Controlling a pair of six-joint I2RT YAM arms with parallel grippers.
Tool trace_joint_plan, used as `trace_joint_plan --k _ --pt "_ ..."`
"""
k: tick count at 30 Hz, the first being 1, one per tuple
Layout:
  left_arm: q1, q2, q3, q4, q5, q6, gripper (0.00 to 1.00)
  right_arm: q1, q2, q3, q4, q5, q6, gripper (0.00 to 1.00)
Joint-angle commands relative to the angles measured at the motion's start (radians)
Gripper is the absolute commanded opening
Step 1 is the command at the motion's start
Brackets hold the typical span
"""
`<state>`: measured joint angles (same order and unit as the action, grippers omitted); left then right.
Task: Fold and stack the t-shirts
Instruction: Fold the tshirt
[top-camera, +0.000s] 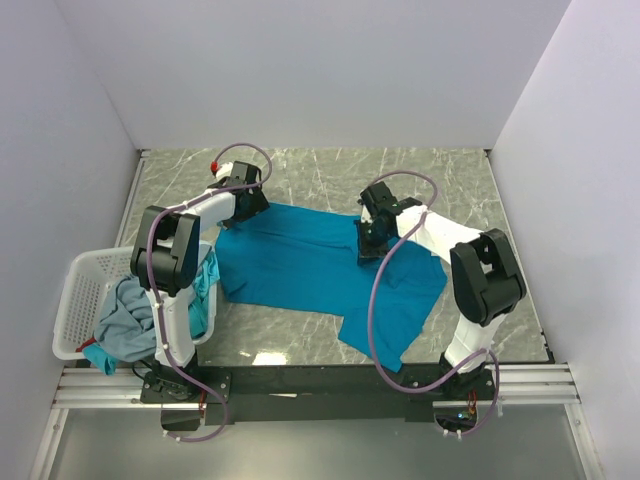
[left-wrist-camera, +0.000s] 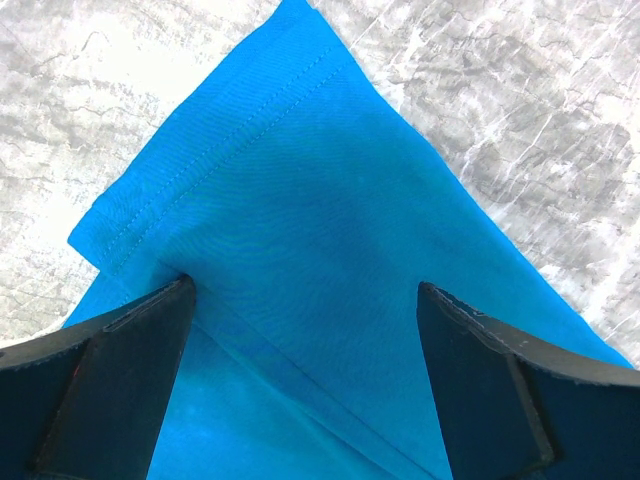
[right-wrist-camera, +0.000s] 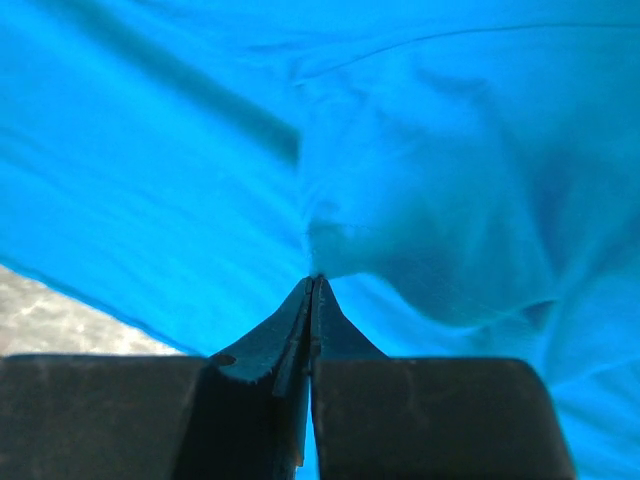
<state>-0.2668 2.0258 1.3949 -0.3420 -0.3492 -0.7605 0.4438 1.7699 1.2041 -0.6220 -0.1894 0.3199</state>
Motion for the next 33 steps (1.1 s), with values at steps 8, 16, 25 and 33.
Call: trace_joint_plan --k 8,16,25,33 --pt "0.015 -0.019 -0.022 -0.052 -0.03 0.003 0.99 0.03 0.031 0.069 0.024 -0.071 0.07 0.07" --pt "0.021 -0.006 -0.013 -0.051 -0.024 0.001 0.99 0.049 0.036 0.103 -0.005 -0.053 0.064 0.5" --pt "0.034 -0.007 -0.017 -0.042 -0.007 0.0 0.99 -0.052 -0.153 0.01 -0.021 0.091 0.097 0.86" --pt "0.037 -0.009 -0.025 -0.035 0.004 0.004 0.99 -0.275 -0.057 0.018 0.036 0.012 0.028 0.88"
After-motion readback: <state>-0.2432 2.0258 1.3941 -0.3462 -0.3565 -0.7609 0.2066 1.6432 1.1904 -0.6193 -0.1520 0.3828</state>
